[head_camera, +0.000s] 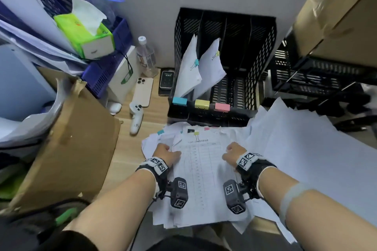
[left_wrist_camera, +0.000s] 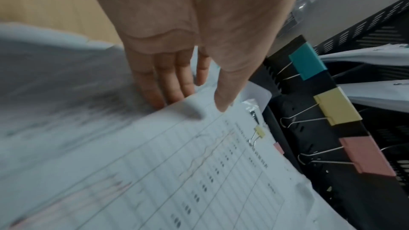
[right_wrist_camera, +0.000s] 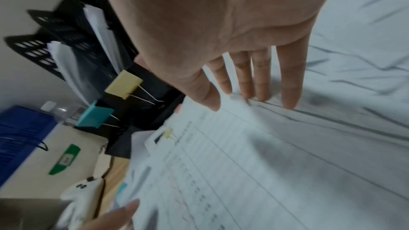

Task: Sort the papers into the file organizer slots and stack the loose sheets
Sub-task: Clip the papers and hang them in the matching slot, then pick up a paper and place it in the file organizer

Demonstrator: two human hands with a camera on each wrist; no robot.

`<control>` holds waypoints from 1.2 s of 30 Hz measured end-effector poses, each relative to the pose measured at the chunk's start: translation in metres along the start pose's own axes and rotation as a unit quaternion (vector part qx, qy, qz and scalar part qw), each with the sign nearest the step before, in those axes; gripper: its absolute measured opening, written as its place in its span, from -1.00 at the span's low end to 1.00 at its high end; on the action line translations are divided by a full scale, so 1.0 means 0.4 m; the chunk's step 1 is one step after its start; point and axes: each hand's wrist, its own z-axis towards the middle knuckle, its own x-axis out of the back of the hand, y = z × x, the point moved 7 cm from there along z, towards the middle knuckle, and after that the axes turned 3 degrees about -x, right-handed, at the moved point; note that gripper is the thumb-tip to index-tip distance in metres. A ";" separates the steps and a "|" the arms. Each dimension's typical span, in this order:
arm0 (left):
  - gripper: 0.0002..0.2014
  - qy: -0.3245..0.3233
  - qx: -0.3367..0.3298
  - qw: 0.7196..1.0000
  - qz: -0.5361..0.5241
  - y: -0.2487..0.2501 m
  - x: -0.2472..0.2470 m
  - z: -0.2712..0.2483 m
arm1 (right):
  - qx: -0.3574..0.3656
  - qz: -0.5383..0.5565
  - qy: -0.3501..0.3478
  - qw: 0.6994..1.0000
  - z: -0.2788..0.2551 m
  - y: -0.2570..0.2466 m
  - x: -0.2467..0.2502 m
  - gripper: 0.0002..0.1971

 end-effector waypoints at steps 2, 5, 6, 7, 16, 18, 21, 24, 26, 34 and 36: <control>-0.85 0.018 -0.023 0.999 -0.015 -0.007 -0.023 -0.019 | 0.010 -0.007 0.023 1.000 0.009 0.040 -0.024 -0.46; -0.96 0.073 -0.049 0.996 -0.033 -0.008 -0.030 -0.045 | 0.044 0.005 0.034 0.998 0.015 0.062 -0.041 -0.46; -0.95 0.087 -0.053 0.994 -0.040 -0.008 -0.029 -0.050 | 0.052 0.013 0.032 0.998 0.017 0.067 -0.041 -0.46; -0.90 0.093 -0.058 0.993 -0.050 -0.004 -0.027 -0.054 | 0.056 0.024 0.029 0.998 0.016 0.071 -0.037 -0.46; -0.58 0.041 -0.112 0.991 -0.060 0.141 0.008 -0.110 | 0.089 0.198 0.037 0.975 -0.036 0.060 0.078 -0.50; -0.63 0.031 -0.129 0.987 -0.088 0.177 0.020 -0.132 | 0.103 0.223 0.016 0.969 -0.060 0.046 0.103 -0.64; -0.74 0.005 -0.137 0.972 -0.189 0.216 0.041 -0.137 | 0.134 0.228 0.034 0.964 -0.079 0.023 0.152 -0.79; -0.85 -0.039 -0.132 0.962 -0.238 0.256 0.056 -0.146 | 0.169 0.260 0.101 0.945 -0.102 -0.010 0.238 -0.82; -0.81 -0.091 -0.135 0.961 -0.223 0.284 0.045 -0.149 | 0.190 0.298 0.143 0.924 -0.119 -0.035 0.304 -0.86; -0.77 0.045 -0.376 0.922 -0.080 0.525 0.081 -0.172 | 0.238 0.320 0.082 0.914 -0.205 -0.183 0.344 0.02; -0.71 -0.053 -0.417 0.906 -0.059 0.583 0.034 -0.196 | 0.241 0.335 -0.001 0.911 -0.232 -0.231 0.311 -0.02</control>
